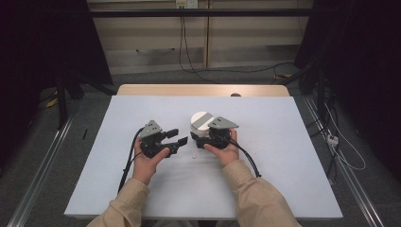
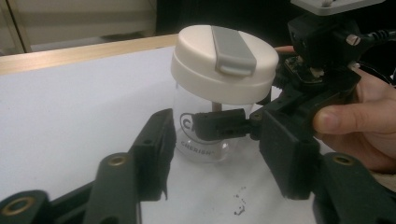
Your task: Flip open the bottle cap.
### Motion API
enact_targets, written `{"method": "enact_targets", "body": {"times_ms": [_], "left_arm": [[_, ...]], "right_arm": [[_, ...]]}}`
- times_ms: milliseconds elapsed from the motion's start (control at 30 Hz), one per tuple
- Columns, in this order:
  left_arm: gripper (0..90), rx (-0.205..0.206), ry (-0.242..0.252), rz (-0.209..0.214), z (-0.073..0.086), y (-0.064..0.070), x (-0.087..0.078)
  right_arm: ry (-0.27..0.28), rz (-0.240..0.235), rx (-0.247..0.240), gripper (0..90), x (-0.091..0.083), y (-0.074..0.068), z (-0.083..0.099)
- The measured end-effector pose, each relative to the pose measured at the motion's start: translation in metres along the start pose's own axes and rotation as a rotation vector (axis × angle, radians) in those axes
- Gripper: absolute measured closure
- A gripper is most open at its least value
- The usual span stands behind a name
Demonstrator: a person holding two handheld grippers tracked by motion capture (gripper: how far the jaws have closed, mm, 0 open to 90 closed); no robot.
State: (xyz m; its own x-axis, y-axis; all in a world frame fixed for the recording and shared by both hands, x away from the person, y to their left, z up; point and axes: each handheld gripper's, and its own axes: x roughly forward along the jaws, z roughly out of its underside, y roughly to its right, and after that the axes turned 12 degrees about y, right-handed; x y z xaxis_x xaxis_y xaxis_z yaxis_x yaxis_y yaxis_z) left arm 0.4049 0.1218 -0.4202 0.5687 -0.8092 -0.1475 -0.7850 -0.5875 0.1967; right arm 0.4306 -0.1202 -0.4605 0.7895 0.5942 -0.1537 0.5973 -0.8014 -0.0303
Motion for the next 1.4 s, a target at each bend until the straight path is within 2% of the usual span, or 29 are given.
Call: {"method": "enact_targets", "body": {"times_ms": [67, 300, 367, 533, 767, 1000, 1400], "left_arm": [[50.4, 0.008, -0.008, 0.003, 0.0, 0.0, 0.002], [57.9, 0.029, -0.019, 0.019, -0.004, 0.003, 0.01], [60.8, 0.034, -0.022, 0.011, -0.005, 0.003, 0.011], [73.7, 0.02, -0.034, 0.015, -0.003, 0.001, 0.016], [83.9, 0.019, -0.036, 0.028, -0.002, 0.001, 0.02], [87.7, 0.022, -0.034, 0.014, -0.006, 0.001, 0.025], [89.5, 0.027, -0.038, 0.021, -0.01, 0.004, 0.031]], "right_arm": [[0.0, 0.0, -0.001, 18.5, 0.0, 0.0, 0.0], [-0.001, -0.001, -0.001, 18.5, 0.0, 0.0, 0.0], [-0.001, 0.0, -0.002, 18.5, 0.0, 0.0, 0.0], [-0.002, 0.0, -0.002, 18.5, 0.0, 0.0, 0.0], [-0.003, 0.0, -0.003, 18.5, 0.0, 0.0, 0.0], [-0.005, 0.0, -0.003, 18.5, 0.0, 0.0, 0.001], [-0.007, 0.001, -0.005, 18.5, 0.0, 0.0, 0.001]]}}
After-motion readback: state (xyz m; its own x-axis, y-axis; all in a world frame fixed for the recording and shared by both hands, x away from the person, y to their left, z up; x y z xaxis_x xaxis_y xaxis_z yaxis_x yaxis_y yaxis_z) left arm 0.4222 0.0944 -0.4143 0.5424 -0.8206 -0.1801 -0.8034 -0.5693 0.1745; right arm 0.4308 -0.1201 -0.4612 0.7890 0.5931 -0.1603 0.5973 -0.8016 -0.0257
